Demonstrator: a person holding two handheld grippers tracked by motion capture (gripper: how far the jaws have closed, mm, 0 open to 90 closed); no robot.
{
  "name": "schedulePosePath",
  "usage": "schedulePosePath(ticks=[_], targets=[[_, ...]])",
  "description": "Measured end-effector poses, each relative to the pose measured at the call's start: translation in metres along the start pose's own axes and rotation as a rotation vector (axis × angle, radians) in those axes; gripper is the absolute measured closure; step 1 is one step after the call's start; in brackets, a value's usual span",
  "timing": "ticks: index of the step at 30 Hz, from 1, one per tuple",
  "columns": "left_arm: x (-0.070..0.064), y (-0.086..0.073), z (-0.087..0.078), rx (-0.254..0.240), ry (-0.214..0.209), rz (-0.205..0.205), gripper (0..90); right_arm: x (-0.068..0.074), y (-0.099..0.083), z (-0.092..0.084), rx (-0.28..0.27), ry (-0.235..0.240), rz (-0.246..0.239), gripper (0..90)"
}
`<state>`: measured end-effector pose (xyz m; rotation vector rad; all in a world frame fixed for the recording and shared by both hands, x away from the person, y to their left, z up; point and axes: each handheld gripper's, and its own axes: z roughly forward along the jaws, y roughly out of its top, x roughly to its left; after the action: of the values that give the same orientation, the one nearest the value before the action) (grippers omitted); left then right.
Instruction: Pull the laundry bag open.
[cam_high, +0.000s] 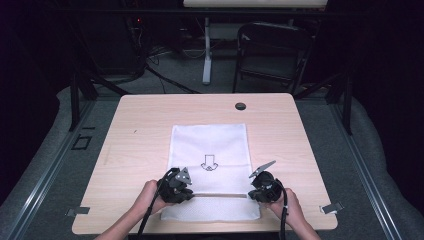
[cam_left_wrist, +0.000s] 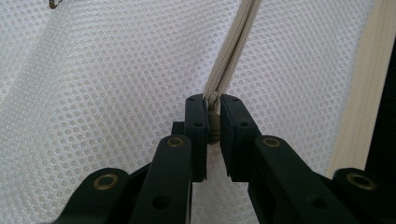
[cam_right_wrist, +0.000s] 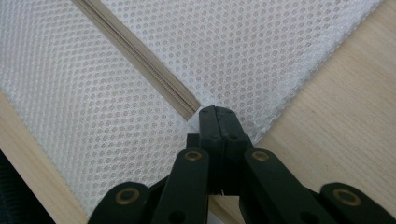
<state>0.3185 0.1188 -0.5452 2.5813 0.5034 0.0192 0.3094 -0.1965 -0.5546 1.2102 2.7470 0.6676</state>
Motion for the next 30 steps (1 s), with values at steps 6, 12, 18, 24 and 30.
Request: schedulePosePath(ticks=[6, 12, 18, 24, 30], targets=[[0.002, -0.005, -0.003, 0.032, 0.018, -0.001, 82.2, 0.000, 0.000, 0.000, -0.004, 0.006, 0.001, 90.0], [0.019, -0.031, -0.017, 0.022, 0.052, -0.093, 82.1, 0.000, 0.000, 0.000, -0.004, 0.005, 0.002, 90.0], [0.022, -0.040, -0.024, 0.010, 0.052, -0.130, 82.0, 0.000, 0.001, 0.001, -0.010, 0.019, 0.002, 90.0], [0.025, -0.042, -0.025, 0.012, 0.048, -0.146, 81.9, -0.002, 0.000, 0.000, 0.002, 0.016, -0.005, 90.0], [0.028, -0.047, -0.030, 0.005, 0.045, -0.170, 81.8, -0.002, 0.001, 0.001, -0.002, 0.019, -0.010, 90.0]])
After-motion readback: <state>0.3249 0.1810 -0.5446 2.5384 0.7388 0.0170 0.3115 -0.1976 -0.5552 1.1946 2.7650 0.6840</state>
